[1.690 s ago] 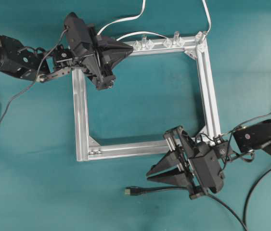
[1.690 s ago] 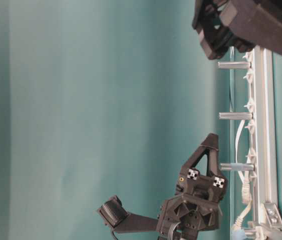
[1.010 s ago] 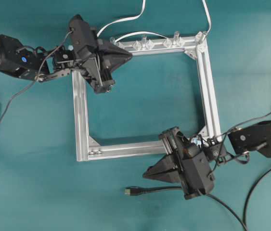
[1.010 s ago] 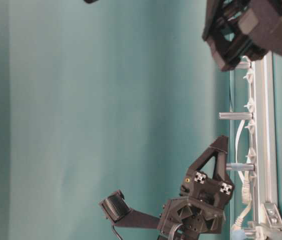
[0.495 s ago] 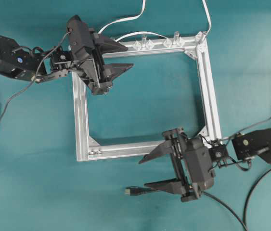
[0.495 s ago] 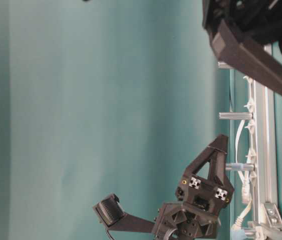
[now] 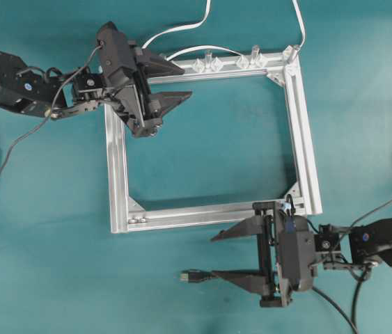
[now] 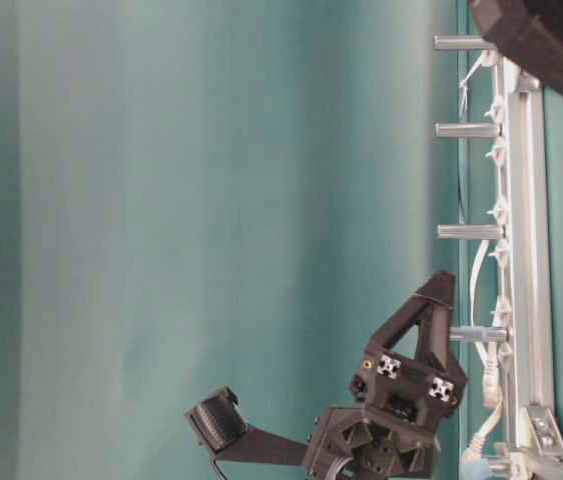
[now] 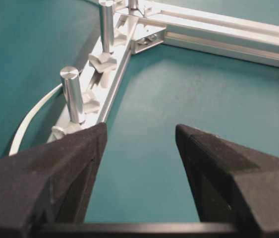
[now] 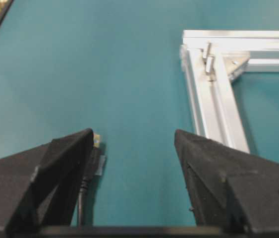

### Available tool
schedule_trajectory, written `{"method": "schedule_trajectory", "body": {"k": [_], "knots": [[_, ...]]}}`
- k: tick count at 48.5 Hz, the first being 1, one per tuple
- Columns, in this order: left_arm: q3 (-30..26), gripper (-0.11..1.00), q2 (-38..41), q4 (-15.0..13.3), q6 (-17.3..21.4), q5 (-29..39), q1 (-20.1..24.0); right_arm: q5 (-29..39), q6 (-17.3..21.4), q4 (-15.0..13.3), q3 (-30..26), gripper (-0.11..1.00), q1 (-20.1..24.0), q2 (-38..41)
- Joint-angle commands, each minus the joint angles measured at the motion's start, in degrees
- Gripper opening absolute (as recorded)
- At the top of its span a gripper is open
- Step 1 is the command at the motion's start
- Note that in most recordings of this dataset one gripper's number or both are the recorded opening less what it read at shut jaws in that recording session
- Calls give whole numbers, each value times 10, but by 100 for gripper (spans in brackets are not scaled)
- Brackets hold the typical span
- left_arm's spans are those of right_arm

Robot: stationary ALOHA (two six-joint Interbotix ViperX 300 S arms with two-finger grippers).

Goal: Insert the wire through the string loop located on the right side.
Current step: 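Open the right gripper and lower it over the black USB cable plug, then close the right gripper on the USB cable just behind the plug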

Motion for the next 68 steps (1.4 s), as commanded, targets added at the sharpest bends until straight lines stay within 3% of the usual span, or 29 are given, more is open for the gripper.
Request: {"method": "schedule_trajectory", "body": {"k": [1,27,56,68], "knots": [[-8,67,-19,2,-1,1,-2,-5,-1,2,-8,78,4,-6],[-2,67,-24,1,-2,13,-3,-5,37,4,-62,78,24,102],[4,67,-24,2,-2,13,-4,8,37,4,-65,76,29,129],[4,67,-24,2,-2,12,-4,14,37,4,-62,65,29,129]]}}
